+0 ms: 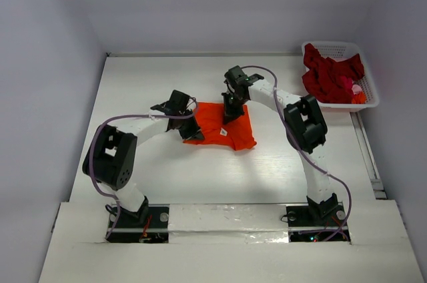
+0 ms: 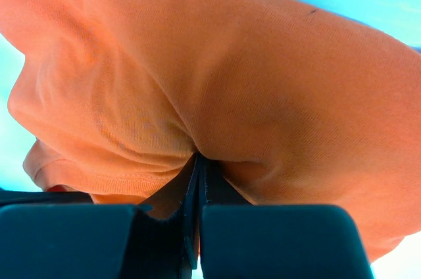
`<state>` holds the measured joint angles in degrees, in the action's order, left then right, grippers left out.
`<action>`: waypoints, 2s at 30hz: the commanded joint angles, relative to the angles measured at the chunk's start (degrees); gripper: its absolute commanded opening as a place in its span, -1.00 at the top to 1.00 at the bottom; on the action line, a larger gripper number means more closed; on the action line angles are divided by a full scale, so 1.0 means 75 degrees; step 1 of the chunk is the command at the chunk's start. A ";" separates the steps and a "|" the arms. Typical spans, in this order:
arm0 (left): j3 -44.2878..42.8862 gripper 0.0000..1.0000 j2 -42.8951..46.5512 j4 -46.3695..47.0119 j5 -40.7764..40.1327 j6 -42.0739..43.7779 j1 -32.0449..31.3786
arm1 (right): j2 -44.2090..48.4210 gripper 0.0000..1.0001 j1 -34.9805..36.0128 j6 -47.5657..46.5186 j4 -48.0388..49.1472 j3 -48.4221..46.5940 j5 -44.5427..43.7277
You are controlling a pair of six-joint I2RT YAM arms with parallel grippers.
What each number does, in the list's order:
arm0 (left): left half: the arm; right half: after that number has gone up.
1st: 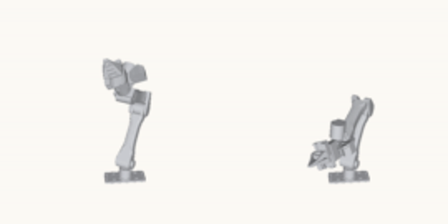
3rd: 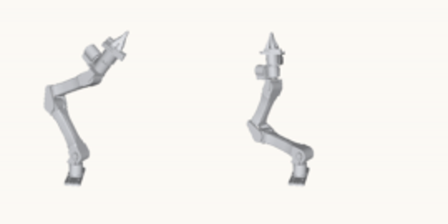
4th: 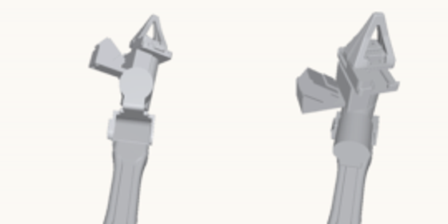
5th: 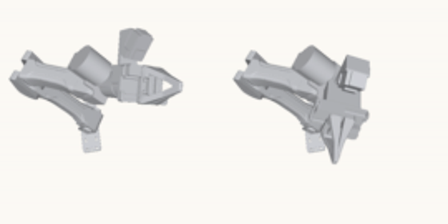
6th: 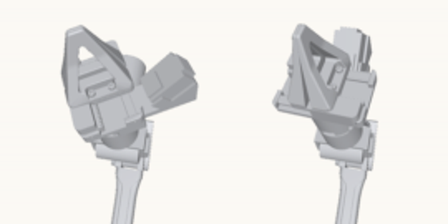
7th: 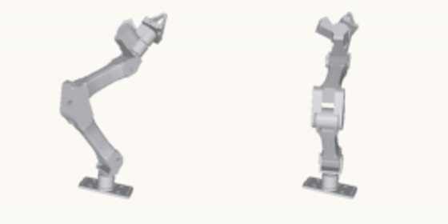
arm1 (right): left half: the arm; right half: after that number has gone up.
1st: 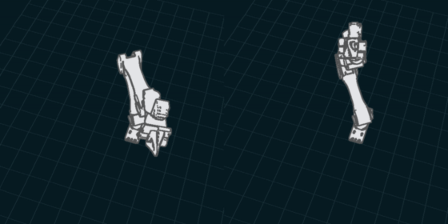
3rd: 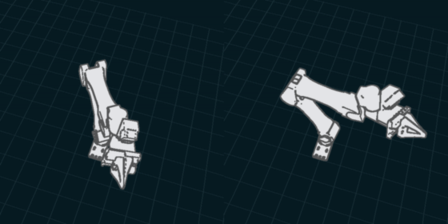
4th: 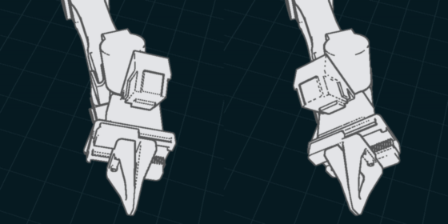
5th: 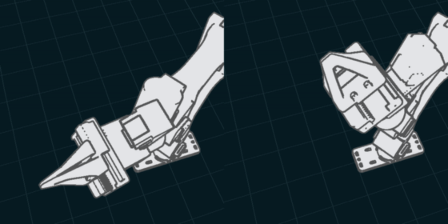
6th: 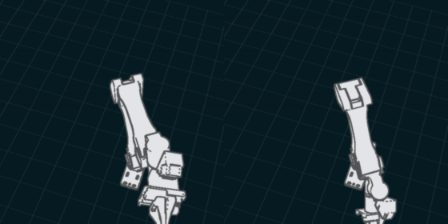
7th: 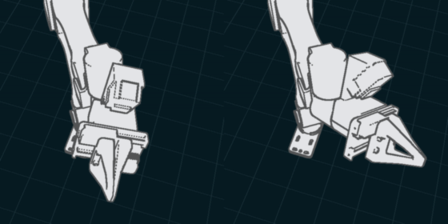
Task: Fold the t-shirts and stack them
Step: Smooth out wrinkles on the folded tshirt
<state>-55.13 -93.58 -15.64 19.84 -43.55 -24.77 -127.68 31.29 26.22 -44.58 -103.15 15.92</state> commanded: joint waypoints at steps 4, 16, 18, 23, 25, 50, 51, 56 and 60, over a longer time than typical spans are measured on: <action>0.0647 1.00 -0.0002 0.0338 -0.0031 -0.0064 -0.0177 | -0.0109 1.00 -0.0082 -0.0179 -0.0115 -0.0367 -0.0072; 0.1152 1.00 -0.0414 0.0738 0.0050 -0.0158 -0.0633 | -0.0109 1.00 -0.0234 -0.0203 -0.0279 -0.0719 -0.0119; 0.1164 1.00 -0.0203 0.0691 0.0120 -0.0170 -0.0634 | -0.0098 1.00 -0.0234 -0.0226 -0.0279 -0.0672 -0.0108; 0.0357 1.00 0.0968 -0.0093 -0.0334 -0.0205 -0.0634 | -0.0004 1.00 -0.0234 -0.0226 -0.0174 -0.0485 -0.0096; -0.0262 1.00 0.1273 -0.0469 -0.0720 -0.0182 -0.0553 | 0.0031 1.00 -0.0234 -0.0226 -0.0162 -0.0414 -0.0107; -0.2305 1.00 -0.1514 0.0995 -0.2329 0.0557 0.0327 | 0.0219 1.00 -0.0234 -0.0226 -0.0045 -0.0121 -0.0072; -0.2293 1.00 -0.1550 0.1088 -0.2270 0.0522 0.0327 | 0.0219 1.00 -0.0234 -0.0226 -0.0045 -0.0121 -0.0072; -0.2363 1.00 -0.1807 0.1300 -0.2024 0.0393 0.0327 | 0.0219 1.00 -0.0234 -0.0250 -0.0045 -0.0121 -0.0107; -0.2446 1.00 -0.2158 0.1463 -0.1883 0.0299 0.0327 | 0.0219 1.00 -0.0234 -0.0261 -0.0045 -0.0133 -0.0096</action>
<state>-72.77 -108.60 -7.01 4.36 -40.40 -22.39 -128.05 29.91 25.26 -45.52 -104.12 15.70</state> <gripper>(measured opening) 0.003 0.009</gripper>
